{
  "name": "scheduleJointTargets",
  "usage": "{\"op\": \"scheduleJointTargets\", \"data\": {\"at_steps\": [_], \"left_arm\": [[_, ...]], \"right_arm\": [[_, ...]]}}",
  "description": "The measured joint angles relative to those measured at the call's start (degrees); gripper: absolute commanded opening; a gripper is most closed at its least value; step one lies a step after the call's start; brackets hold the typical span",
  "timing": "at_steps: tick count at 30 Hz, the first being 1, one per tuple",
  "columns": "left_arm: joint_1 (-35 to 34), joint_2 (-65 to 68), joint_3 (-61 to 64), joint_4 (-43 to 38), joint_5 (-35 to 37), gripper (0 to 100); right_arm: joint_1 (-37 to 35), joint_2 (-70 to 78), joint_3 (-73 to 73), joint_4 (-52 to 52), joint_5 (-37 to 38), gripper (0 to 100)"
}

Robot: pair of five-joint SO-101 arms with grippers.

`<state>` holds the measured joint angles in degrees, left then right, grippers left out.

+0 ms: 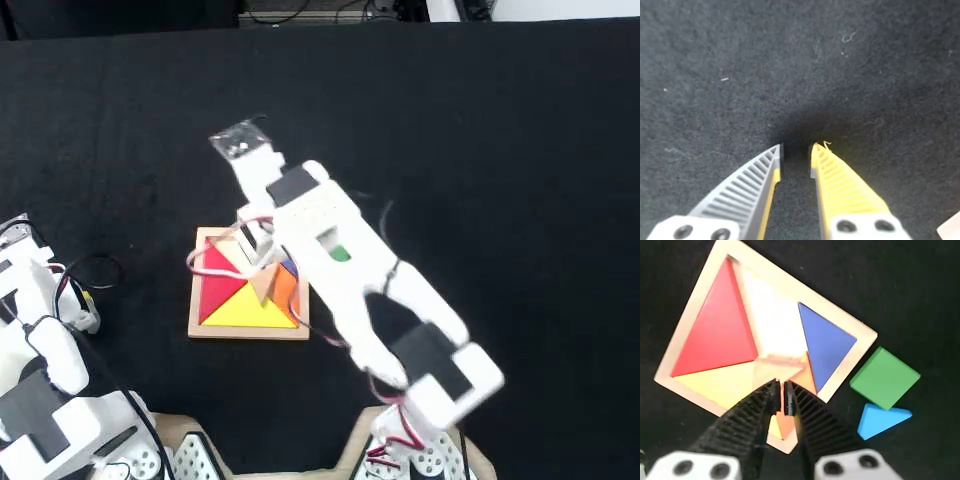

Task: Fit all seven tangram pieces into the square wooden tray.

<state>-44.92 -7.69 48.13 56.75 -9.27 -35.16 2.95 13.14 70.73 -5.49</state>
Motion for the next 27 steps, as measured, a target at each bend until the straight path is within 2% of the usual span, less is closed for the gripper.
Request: {"op": "scheduleJointTargets", "data": {"at_steps": [6,12,27], "left_arm": [[0.0,0.0,0.0,0.0,0.0,11],[0.0,0.0,0.0,0.0,0.0,11],[0.0,0.0,0.0,0.0,0.0,11]], "right_arm": [[1.49,-9.67,14.51,-8.79,-0.18,1.1],[1.76,-6.42,14.68,-7.56,3.96,1.1],[2.11,-0.62,13.71,-9.49,4.22,1.1]]}}
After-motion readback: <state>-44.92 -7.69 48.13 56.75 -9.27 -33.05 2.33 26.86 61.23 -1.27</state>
